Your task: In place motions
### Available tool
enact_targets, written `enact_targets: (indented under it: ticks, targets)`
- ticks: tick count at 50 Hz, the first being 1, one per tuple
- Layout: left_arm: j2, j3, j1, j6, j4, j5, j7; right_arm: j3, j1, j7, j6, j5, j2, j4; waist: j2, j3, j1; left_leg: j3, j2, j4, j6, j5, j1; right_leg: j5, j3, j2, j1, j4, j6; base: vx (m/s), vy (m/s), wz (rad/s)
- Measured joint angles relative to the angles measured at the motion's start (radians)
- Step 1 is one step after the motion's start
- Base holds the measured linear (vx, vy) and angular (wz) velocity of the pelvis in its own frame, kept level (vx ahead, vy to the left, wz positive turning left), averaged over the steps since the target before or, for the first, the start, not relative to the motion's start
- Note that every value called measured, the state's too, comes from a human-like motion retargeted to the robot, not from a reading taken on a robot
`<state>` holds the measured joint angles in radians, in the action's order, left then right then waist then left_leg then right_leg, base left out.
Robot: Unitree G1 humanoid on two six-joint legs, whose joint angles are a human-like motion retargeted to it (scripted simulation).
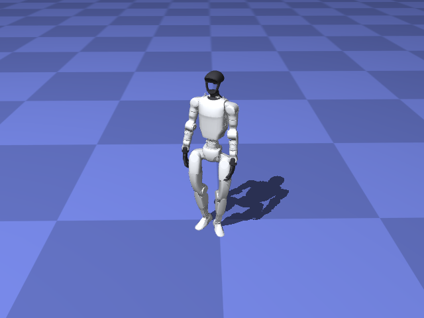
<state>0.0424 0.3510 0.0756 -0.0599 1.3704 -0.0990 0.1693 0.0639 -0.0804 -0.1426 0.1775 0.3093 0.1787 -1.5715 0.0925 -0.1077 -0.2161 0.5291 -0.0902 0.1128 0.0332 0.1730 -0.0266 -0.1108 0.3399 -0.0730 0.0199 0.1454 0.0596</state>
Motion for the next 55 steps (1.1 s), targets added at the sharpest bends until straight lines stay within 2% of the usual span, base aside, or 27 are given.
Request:
enact_targets:
  ticks: [2,3,5,7,8,10,12,17,20,25,30,34,37,38,39,40,42,44,47,48,50,52,55]
  targets:
    - [0.001,0.046,0.072,-0.026,0.1,0.003,-0.018,0.079,-0.099,-0.025,0.011,0.035,-0.04,-0.016,-0.023,-0.013,0.027,0.034,-0.008,0.095,-0.017,-0.015,-0.024,0.023,-0.036,0.015,-0.017,-0.061,0.013,-0.25,0.14,-0.61]
    - [0.001,0.066,0.103,-0.035,0.143,0.019,-0.021,0.106,-0.15,-0.052,0.017,0.055,-0.061,-0.009,-0.035,-0.014,0.046,0.053,-0.027,0.177,-0.031,-0.057,-0.055,0.025,-0.079,0.023,-0.013,-0.066,0.007,-0.4,0.1,-0.55]
    - [0.001,0.112,0.146,-0.041,0.219,0.051,-0.019,0.129,-0.247,-0.1,0.015,0.081,-0.101,0.046,-0.057,0.007,0.055,0.043,-0.13,0.481,-0.058,-0.186,-0.191,0.021,-0.111,0.052,0.008,-0.057,-0.002,-0.54,0.06,-0.23]
    - [0.005,0.138,0.189,-0.044,0.264,0.07,-0.006,0.125,-0.323,-0.116,-0.008,0.062,-0.138,0.142,-0.069,0.067,0.093,-0.037,-0.205,0.777,-0.143,-0.263,-0.347,0.028,-0.121,0.05,-0.007,-0.058,0.007,-0.48,0.0,-0.52]
    - [0.004,0.138,0.214,-0.046,0.275,0.075,0.005,0.131,-0.359,-0.124,-0.02,0.039,-0.15,0.19,-0.085,0.099,0.122,-0.116,-0.171,0.889,-0.148,-0.251,-0.427,0.036,-0.142,0.054,-0.024,-0.063,0.015,-0.43,-0.02,-0.67]
    - [0.009,0.129,0.243,-0.055,0.302,0.047,0.027,0.126,-0.426,-0.121,-0.044,-0.003,-0.158,0.281,-0.097,0.152,0.159,-0.117,-0.246,1.12,-0.176,-0.168,-0.535,0.042,-0.135,0.049,-0.048,-0.066,0.037,-0.37,-0.01,-0.37]
    - [0.009,0.13,0.259,-0.065,0.33,-0.024,0.015,0.098,-0.47,-0.076,-0.07,-0.023,-0.166,0.35,-0.117,0.174,0.235,-0.13,-0.26,1.287,-0.171,-0.102,-0.665,0.046,-0.16,0.06,-0.039,-0.053,0.054,-0.25,0.06,-0.57]
    - [0.023,0.114,0.335,-0.075,0.329,-0.133,0.027,0.07,-0.514,-0.057,-0.121,-0.082,-0.16,0.443,-0.18,0.156,0.383,-0.133,-0.238,1.522,-0.128,-0.03,-0.932,0.03,-0.205,0.11,0.001,-0.001,0.076,0.0,0.03,-0.46]
    - [0.02,0.156,0.331,-0.066,0.317,-0.184,0.079,0.069,-0.539,-0.096,-0.129,-0.056,-0.148,0.467,-0.189,0.161,0.401,-0.116,-0.227,1.55,-0.136,-0.013,-1.001,0.017,-0.196,0.121,0.015,0.023,0.081,-0.06,-0.02,0.13]
    - [0.031,0.16,0.302,-0.059,0.285,-0.149,0.108,0.091,-0.533,-0.089,-0.145,0.033,-0.128,0.448,-0.169,0.155,0.386,-0.113,-0.22,1.443,-0.143,-0.024,-0.917,0.0,-0.165,0.104,0.001,0.027,0.078,0.02,-0.03,0.4]
    - [0.039,0.152,0.269,-0.056,0.244,-0.115,0.095,0.084,-0.479,-0.076,-0.145,0.063,-0.147,0.38,-0.138,0.102,0.33,-0.13,-0.17,1.184,-0.114,-0.064,-0.716,0.003,-0.121,0.082,-0.012,-0.024,0.058,0.07,-0.03,0.4]
    - [0.047,0.138,0.239,-0.053,0.22,-0.092,0.089,0.078,-0.398,-0.064,-0.137,0.082,-0.158,0.315,-0.11,0.036,0.252,-0.164,-0.071,0.827,-0.093,-0.137,-0.497,-0.002,-0.072,0.065,-0.007,-0.049,0.039,0.19,-0.09,0.47]
    - [0.057,0.11,0.205,-0.055,0.204,-0.073,0.075,0.076,-0.332,-0.052,-0.136,0.117,-0.147,0.274,-0.093,0.016,0.213,-0.198,0.009,0.521,-0.06,-0.184,-0.314,-0.017,-0.049,0.051,-0.013,-0.044,0.025,0.25,-0.14,0.24]
    - [0.06,0.097,0.191,-0.054,0.199,-0.066,0.066,0.073,-0.308,-0.048,-0.134,0.133,-0.141,0.262,-0.08,0.015,0.202,-0.21,0.029,0.408,-0.02,-0.145,-0.246,-0.026,-0.038,0.039,-0.018,-0.037,0.023,0.3,-0.14,0.23]
    - [0.063,0.083,0.175,-0.053,0.196,-0.059,0.053,0.069,-0.283,-0.043,-0.13,0.146,-0.135,0.25,-0.067,0.01,0.187,-0.165,0.027,0.309,-0.008,-0.09,-0.181,-0.035,-0.021,0.027,-0.019,-0.026,0.02,0.31,-0.14,0.31]
    - [0.065,0.069,0.159,-0.052,0.193,-0.051,0.04,0.064,-0.258,-0.037,-0.126,0.159,-0.129,0.237,-0.054,0.004,0.172,-0.093,0.014,0.218,-0.01,-0.028,-0.119,-0.046,-0.002,0.017,-0.018,-0.012,0.018,0.33,-0.14,0.45]
    - [0.067,0.029,0.111,-0.056,0.205,-0.035,0.007,0.046,-0.2,-0.024,-0.115,0.183,-0.113,0.218,-0.024,-0.003,0.133,-0.088,0.031,0.094,-0.042,0.001,-0.06,-0.054,0.037,0.006,-0.008,0.038,0.009,0.35,-0.15,0.83]
    - [0.071,-0.028,0.027,-0.06,0.211,-0.025,-0.018,0.011,-0.124,-0.018,-0.102,0.193,-0.087,0.213,0.0,0.007,0.091,-0.15,0.03,0.045,-0.039,-0.029,-0.063,0.019,0.075,0.017,0.041,0.158,-0.021,0.19,-0.17,0.56]
    - [0.089,-0.14,-0.115,-0.06,0.141,-0.009,-0.002,-0.052,-0.029,-0.017,-0.112,0.133,-0.051,0.224,0.007,0.092,0.117,-0.128,-0.012,0.046,-0.035,-0.046,-0.062,0.267,0.062,0.092,0.185,0.494,-0.109,-0.05,-0.14,-0.1]
    - [0.091,-0.173,-0.149,-0.06,0.086,0.0,0.001,-0.073,0.004,-0.022,-0.117,0.109,-0.037,0.222,0.015,0.11,0.101,-0.148,-0.016,0.037,-0.035,-0.05,-0.059,0.337,0.047,0.102,0.249,0.61,-0.116,0.09,-0.11,0.53]
    - [0.087,-0.227,-0.191,-0.053,-0.04,0.033,0.005,-0.111,0.087,-0.025,-0.107,0.104,-0.018,0.202,0.045,0.115,0.075,-0.172,-0.046,0.04,-0.038,-0.057,-0.071,0.308,-0.018,0.068,0.397,0.849,-0.123,0.26,-0.11,0.51]
    - [0.094,-0.229,-0.247,-0.032,-0.151,0.086,-0.01,-0.128,0.138,-0.016,-0.076,0.119,0.005,0.147,0.073,0.121,0.006,-0.203,-0.064,0.047,-0.048,-0.06,-0.096,0.251,0.028,0.137,0.548,1.082,-0.079,0.15,-0.09,0.46]
    - [0.083,-0.197,-0.328,0.022,-0.313,0.127,-0.068,-0.146,0.183,-0.015,-0.019,0.121,0.044,0.03,0.101,0.155,-0.088,-0.26,-0.091,0.048,-0.058,-0.077,-0.122,0.196,0.05,0.179,0.75,1.324,-0.052,0.01,-0.04,0.72]
